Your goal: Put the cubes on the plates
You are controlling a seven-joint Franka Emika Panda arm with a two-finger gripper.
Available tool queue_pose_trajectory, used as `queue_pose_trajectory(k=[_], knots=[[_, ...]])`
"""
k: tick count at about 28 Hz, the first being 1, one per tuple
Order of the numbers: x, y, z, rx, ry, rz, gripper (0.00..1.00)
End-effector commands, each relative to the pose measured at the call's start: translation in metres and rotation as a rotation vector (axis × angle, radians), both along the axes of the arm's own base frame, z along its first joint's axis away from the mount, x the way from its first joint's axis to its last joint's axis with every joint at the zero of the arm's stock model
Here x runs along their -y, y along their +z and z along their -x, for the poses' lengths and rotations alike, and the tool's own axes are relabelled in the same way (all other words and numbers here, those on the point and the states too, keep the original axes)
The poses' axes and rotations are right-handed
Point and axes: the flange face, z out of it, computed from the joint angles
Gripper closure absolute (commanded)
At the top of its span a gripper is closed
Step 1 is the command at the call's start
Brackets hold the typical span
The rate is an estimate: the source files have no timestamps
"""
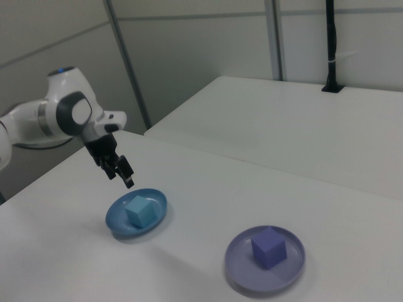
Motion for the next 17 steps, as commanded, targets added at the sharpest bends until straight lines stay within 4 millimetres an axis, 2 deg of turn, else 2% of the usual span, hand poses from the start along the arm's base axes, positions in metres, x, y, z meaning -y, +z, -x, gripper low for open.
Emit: queue_pose_trajectory(k=[1, 3, 4, 7, 10, 14, 17], knots=[[0.069, 0.043, -0.004, -0.05, -0.109, 0.02, 0.0], [0.104, 0.055, -0.011, -0.087, -0.128, 0.015, 0.0], [0.137, 0.072, -0.012, -0.124, -0.127, -0.02, 0.0], [0.174, 0.093, -0.009, -0.164, -0.095, -0.084, 0.0], [0.202, 0.122, 0.002, -0.136, -0.097, -0.103, 0.0], [0.207, 0.134, 0.009, -0.115, -0.099, -0.095, 0.0], [0.208, 0.132, 0.014, -0.111, -0.095, -0.089, 0.0]])
